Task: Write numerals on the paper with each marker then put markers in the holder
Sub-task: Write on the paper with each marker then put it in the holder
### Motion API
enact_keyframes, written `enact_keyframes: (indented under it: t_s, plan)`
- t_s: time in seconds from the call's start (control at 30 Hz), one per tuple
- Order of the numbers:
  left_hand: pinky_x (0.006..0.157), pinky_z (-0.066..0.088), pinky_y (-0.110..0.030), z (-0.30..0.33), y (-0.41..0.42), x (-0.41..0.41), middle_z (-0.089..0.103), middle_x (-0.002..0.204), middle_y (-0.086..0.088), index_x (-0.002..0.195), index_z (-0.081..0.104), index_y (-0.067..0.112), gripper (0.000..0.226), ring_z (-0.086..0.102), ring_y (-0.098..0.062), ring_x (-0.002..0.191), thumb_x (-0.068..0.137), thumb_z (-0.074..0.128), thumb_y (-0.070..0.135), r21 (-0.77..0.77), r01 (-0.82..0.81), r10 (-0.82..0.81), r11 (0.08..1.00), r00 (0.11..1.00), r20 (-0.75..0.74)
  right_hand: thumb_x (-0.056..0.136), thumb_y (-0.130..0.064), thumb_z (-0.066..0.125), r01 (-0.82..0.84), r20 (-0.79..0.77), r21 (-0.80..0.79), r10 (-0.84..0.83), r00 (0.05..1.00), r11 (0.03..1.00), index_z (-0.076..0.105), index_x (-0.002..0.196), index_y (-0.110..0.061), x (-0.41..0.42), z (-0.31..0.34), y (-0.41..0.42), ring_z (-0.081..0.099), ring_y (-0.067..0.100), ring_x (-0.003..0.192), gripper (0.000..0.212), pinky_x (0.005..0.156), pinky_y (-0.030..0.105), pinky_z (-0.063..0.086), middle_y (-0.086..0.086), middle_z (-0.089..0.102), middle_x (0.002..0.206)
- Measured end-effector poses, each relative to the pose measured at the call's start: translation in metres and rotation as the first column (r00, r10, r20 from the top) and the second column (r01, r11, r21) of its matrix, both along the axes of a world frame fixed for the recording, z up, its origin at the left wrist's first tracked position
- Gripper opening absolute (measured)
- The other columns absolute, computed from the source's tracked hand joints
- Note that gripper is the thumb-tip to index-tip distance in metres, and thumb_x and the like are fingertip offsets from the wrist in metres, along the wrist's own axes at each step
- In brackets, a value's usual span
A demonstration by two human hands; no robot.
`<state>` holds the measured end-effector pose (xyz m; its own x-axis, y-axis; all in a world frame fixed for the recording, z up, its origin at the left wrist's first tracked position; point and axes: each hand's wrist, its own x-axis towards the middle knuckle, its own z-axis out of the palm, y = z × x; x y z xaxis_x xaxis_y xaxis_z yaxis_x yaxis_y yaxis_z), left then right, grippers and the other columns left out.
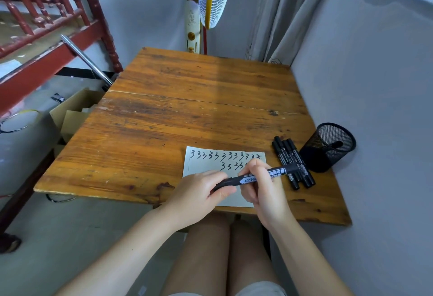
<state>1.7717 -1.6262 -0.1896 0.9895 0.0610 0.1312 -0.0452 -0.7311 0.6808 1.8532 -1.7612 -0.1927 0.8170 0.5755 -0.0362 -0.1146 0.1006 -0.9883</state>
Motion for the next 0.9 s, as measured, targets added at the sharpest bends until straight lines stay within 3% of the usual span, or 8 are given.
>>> enact_keyframes:
  t_s: [0.13,0.27,0.4,0.53,0.63,0.7,0.8,0.9]
  plan:
    - [0.046,0.023,-0.019,0.014,-0.005,0.006,0.03,0.053,0.008,0.059,0.036,0.025,0.035,0.03,-0.007,0.047,0.091,0.04,0.04,-0.257,0.074,-0.099,0.964,0.991,-0.086,0.075,-0.01,0.035,0.027,-0.048,0.078,-0.024,0.999,0.997,0.039,0.056,-0.009,0.001,0.011,0.005,0.021,0.009,0.036,0.019,0.041,0.022,0.016,-0.005,0.029,0.038]
    - [0.043,0.021,-0.015,0.022,0.003,0.008,0.024,0.052,0.007,0.056,0.032,0.019,0.039,0.02,-0.008,0.045,0.091,0.036,0.036,-0.644,0.139,-0.315,0.752,0.934,-0.166,0.074,-0.006,0.035,-0.025,0.035,0.122,0.021,0.999,0.992,0.037,0.054,-0.006,0.0,0.022,0.01,0.023,0.007,0.036,0.02,0.039,0.016,0.02,-0.007,0.032,0.038]
    - [0.041,0.02,-0.015,0.012,0.005,0.008,0.024,0.047,0.011,0.052,0.03,0.022,0.043,0.018,-0.009,0.043,0.086,0.042,0.046,-0.769,0.059,-0.321,0.637,0.927,-0.195,0.081,-0.014,0.038,-0.103,0.077,0.091,0.097,0.992,0.99,0.04,0.061,-0.009,0.002,0.019,0.009,0.023,0.004,0.035,0.021,0.038,0.017,0.02,-0.011,0.033,0.039]
    - [0.044,0.022,-0.015,0.017,0.007,0.019,0.029,0.05,0.012,0.055,0.037,0.022,0.04,0.023,-0.007,0.045,0.088,0.045,0.041,-0.645,0.076,-0.235,0.76,0.958,-0.164,0.085,-0.045,0.052,-0.022,0.098,0.094,0.013,0.995,0.995,0.055,0.082,-0.017,0.019,0.018,-0.011,0.025,0.003,0.038,0.028,0.038,0.017,0.021,-0.012,0.035,0.046]
    - [0.046,0.028,-0.012,0.016,0.012,0.025,0.042,0.052,0.014,0.07,0.048,0.021,0.025,0.033,-0.002,0.047,0.088,0.046,0.038,-0.582,0.025,-0.154,0.813,0.973,-0.174,0.089,-0.032,0.053,0.155,0.203,-0.018,-0.148,0.968,0.988,0.058,0.072,-0.03,0.037,0.034,-0.036,0.031,0.004,0.039,0.018,0.039,0.019,0.026,-0.011,0.04,0.046]
    - [0.051,0.034,-0.017,-0.002,0.019,0.025,0.05,0.063,0.013,0.083,0.052,0.022,0.019,0.039,-0.003,0.053,0.085,0.049,0.041,-0.415,-0.036,-0.051,0.909,0.979,-0.196,0.092,-0.028,0.052,0.334,0.355,-0.074,-0.289,0.889,0.94,0.056,0.072,-0.034,0.053,0.051,-0.055,0.04,0.006,0.043,0.021,0.043,0.018,0.033,-0.011,0.047,0.05]
    - [0.058,0.042,-0.03,-0.044,0.032,0.017,0.055,0.073,0.009,0.079,0.054,0.023,0.027,0.047,-0.008,0.065,0.084,0.046,0.048,0.075,-0.128,0.136,0.989,0.984,-0.119,0.093,-0.037,0.045,0.674,0.669,-0.181,-0.413,0.618,0.716,0.057,0.089,-0.027,0.081,0.071,-0.086,0.057,0.02,0.065,0.016,0.06,0.03,0.04,0.0,0.062,0.074]
    - [0.056,0.033,-0.017,-0.064,0.03,0.011,0.058,0.071,0.009,0.073,0.06,0.018,0.041,0.047,-0.01,0.069,0.081,0.034,0.049,0.214,-0.126,0.124,0.969,0.992,0.023,0.098,-0.038,0.035,0.813,0.843,-0.407,-0.173,0.51,0.415,0.054,0.105,-0.012,0.106,0.07,-0.109,0.06,0.036,0.08,0.033,0.063,0.034,0.036,0.016,0.066,0.09]
